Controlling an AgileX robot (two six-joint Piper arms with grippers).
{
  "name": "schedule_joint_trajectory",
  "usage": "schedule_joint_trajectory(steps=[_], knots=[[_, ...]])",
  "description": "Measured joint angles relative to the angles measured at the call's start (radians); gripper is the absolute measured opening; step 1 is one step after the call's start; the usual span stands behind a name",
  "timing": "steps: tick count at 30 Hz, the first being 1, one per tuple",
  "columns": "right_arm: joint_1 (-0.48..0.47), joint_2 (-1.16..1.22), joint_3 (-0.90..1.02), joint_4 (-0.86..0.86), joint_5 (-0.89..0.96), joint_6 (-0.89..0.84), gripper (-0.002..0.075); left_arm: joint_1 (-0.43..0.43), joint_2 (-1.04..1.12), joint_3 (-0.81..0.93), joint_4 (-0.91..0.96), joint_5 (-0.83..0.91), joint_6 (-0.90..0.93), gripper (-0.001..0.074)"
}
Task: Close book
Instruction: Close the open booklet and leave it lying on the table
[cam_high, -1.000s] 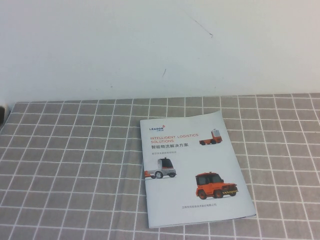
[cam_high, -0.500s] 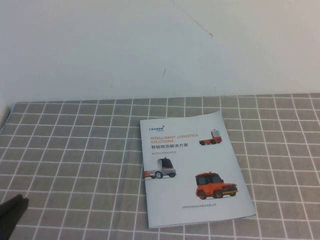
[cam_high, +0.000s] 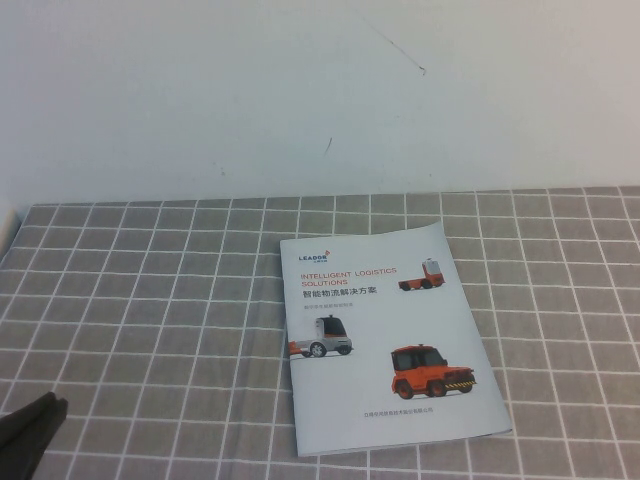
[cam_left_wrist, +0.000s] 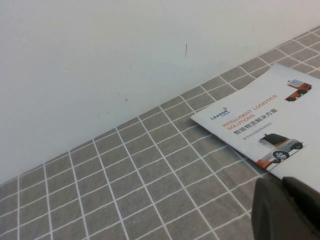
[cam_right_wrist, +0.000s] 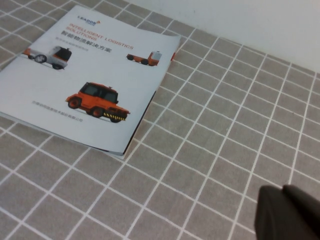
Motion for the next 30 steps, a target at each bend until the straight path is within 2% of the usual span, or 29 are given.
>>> schedule_joint_trajectory(steps=[17,30], knots=[[0.0,0.0,0.0,0.002,-0.005,0.0,-0.0003,0.007,-0.024,0.01,-0.002,0.002,0.0,-0.0004],[0.0,0.0,0.0,0.003,-0.009,0.0,-0.0003,0.221,-0.316,0.205,0.018,0.001,-0.013,-0.0004]])
